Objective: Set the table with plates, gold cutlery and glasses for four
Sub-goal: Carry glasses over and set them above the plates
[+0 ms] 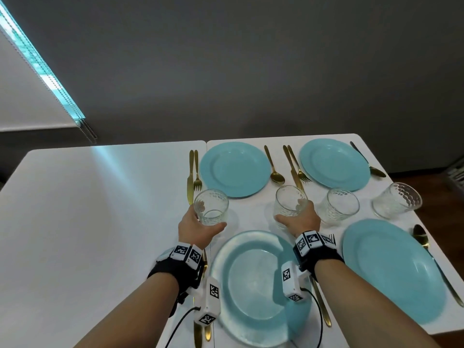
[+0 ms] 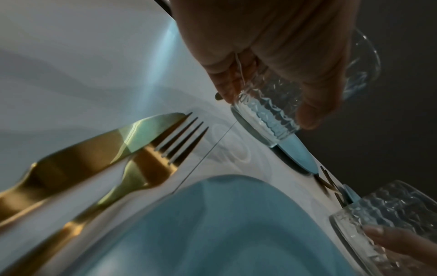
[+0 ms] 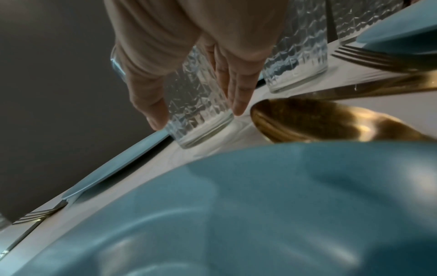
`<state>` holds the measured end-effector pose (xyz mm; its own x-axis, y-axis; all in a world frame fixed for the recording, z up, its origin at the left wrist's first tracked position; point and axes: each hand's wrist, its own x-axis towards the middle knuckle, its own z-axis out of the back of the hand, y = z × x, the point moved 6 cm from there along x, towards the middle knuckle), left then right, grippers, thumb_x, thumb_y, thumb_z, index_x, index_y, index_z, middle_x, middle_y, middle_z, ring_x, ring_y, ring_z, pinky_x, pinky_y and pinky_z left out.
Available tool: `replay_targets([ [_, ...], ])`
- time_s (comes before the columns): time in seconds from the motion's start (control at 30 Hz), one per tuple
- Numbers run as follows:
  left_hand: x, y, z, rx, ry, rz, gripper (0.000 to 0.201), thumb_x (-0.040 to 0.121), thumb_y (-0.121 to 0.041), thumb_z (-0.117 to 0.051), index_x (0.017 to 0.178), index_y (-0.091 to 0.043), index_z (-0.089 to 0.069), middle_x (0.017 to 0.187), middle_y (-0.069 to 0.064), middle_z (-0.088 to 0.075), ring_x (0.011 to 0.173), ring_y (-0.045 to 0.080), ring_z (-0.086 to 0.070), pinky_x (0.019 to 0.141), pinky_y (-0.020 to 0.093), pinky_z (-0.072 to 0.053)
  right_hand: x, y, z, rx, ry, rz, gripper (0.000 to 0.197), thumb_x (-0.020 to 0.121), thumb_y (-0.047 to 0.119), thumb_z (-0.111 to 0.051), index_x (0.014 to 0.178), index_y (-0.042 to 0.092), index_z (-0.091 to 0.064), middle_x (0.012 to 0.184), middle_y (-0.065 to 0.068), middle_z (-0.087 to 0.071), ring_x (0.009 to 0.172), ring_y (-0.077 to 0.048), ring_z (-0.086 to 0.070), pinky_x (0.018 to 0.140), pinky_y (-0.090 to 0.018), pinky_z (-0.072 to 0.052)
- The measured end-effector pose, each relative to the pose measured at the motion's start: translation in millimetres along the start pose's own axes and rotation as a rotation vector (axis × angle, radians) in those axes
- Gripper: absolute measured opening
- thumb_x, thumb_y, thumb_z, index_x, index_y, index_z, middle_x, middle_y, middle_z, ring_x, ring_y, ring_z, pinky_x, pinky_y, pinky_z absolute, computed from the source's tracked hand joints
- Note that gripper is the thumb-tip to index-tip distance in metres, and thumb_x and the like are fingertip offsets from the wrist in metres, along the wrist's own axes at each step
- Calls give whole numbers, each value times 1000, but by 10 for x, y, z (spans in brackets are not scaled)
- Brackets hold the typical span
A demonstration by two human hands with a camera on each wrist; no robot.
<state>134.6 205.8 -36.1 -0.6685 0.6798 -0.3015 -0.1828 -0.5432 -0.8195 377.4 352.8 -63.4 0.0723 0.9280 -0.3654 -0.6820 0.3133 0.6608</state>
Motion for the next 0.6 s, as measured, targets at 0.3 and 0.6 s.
replay_targets([
  [0.3, 47, 12, -114, 29, 28, 8, 67, 63, -21, -86, 122, -13, -55, 121, 5, -65, 111, 20, -60, 83, 18, -38, -18, -106, -30, 82, -15, -28, 87, 61, 20, -86, 135, 15, -40, 137, -6, -53, 124, -27, -52, 102, -33, -42],
  [0.6, 48, 15, -166, 35, 46, -2, 66, 63, -19, -86, 121, -12, -56, 120, 6, -65, 110, 21, -60, 83, 19, -39, -54, -160, -12, 112, 3, -43, 91, 61, 20, -88, 137, 14, -37, 143, -5, -47, 130, -27, -46, 107, -33, -38],
])
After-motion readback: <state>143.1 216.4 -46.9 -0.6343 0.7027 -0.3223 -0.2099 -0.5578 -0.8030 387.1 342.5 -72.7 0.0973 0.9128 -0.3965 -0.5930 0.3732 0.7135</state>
